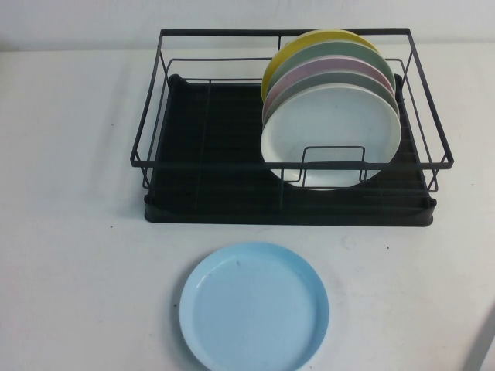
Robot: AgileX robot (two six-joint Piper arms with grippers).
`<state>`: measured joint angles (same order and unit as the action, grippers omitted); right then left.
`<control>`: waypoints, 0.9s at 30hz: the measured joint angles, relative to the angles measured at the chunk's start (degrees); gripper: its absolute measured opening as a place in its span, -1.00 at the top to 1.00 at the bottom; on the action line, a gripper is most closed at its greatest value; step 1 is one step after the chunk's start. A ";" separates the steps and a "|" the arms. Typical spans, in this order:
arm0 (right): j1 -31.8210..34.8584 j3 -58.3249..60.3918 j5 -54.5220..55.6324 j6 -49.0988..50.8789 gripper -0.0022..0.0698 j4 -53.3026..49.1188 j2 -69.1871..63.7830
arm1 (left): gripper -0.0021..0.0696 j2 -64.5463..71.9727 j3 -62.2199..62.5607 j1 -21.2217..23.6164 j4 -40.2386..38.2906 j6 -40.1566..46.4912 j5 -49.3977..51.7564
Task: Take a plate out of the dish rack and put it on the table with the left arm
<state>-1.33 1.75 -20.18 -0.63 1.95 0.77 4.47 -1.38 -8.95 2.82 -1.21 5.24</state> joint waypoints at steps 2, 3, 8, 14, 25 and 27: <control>0.00 0.00 0.00 0.00 0.99 0.00 0.00 | 0.94 -2.72 0.00 1.09 0.00 0.39 4.25; 0.00 0.00 0.00 0.00 0.99 0.00 0.00 | 0.94 -3.85 0.00 1.33 0.00 0.64 5.87; 0.00 0.00 0.00 0.00 0.99 0.00 0.00 | 0.94 -4.97 0.00 1.42 -0.29 1.52 12.16; 0.00 0.00 0.00 0.00 0.99 0.00 0.00 | 0.94 -4.97 0.00 1.42 -4.83 1.72 14.12; 0.00 0.00 0.00 0.00 0.99 0.00 0.00 | 0.94 -4.97 0.00 1.42 -6.40 1.72 14.24; 0.00 0.00 0.00 0.00 0.99 0.00 0.00 | 0.94 -4.97 0.00 1.42 -6.40 1.72 14.24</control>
<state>-1.33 1.75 -20.18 -0.63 1.95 0.77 -0.50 -1.38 -7.53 -3.58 0.51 19.48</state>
